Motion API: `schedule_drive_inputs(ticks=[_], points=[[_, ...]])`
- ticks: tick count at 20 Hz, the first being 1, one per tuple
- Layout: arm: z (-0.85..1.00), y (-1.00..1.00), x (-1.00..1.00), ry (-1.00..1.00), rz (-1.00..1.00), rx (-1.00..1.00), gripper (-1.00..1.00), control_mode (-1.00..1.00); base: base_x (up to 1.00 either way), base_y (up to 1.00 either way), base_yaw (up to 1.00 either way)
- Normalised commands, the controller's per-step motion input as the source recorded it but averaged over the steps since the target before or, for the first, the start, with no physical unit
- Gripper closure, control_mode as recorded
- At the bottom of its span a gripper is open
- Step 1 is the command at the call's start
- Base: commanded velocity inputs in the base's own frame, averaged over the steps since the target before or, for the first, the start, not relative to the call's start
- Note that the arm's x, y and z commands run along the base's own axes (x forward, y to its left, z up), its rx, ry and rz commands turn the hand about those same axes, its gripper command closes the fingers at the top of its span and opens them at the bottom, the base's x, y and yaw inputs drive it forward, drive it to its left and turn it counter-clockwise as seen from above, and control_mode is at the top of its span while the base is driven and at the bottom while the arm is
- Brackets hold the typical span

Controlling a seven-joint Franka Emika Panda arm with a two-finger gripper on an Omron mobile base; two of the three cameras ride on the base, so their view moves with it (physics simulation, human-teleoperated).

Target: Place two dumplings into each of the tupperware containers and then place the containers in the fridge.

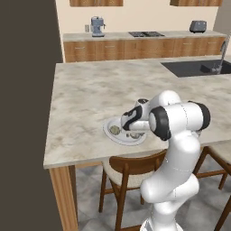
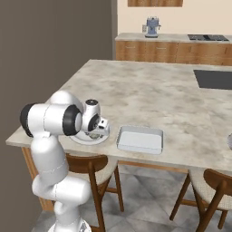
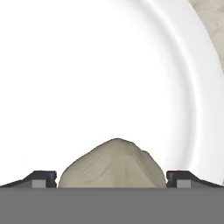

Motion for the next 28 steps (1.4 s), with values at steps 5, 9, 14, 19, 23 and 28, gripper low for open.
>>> schedule_drive_inputs(ticks=[5, 9, 14, 19, 23, 28], points=[[-0.18, 0.0, 0.0, 0.03, 0.0, 0.0, 1.0, -1.0, 0.0, 0.0, 0.0], [0.01, 0.0, 0.0, 0.0, 0.0, 0.0, 1.0, -1.0, 0.0, 0.0, 0.0], [0.57, 0.0, 0.05, 0.01, 0.0, -0.01, 1.0, -1.0, 0.0, 0.0, 0.0], [0.44, -0.49, 0.01, 0.0, 0.0, -0.01, 1.0, -1.0, 0.0, 0.0, 0.0], [0.0, -0.99, 0.0, 0.0, -0.02, 0.0, 1.0, -1.0, 0.0, 0.0, 0.0], [0.16, -0.94, 0.0, 0.06, -0.04, 0.0, 1.0, -1.0, 0.0, 0.0, 0.0]])
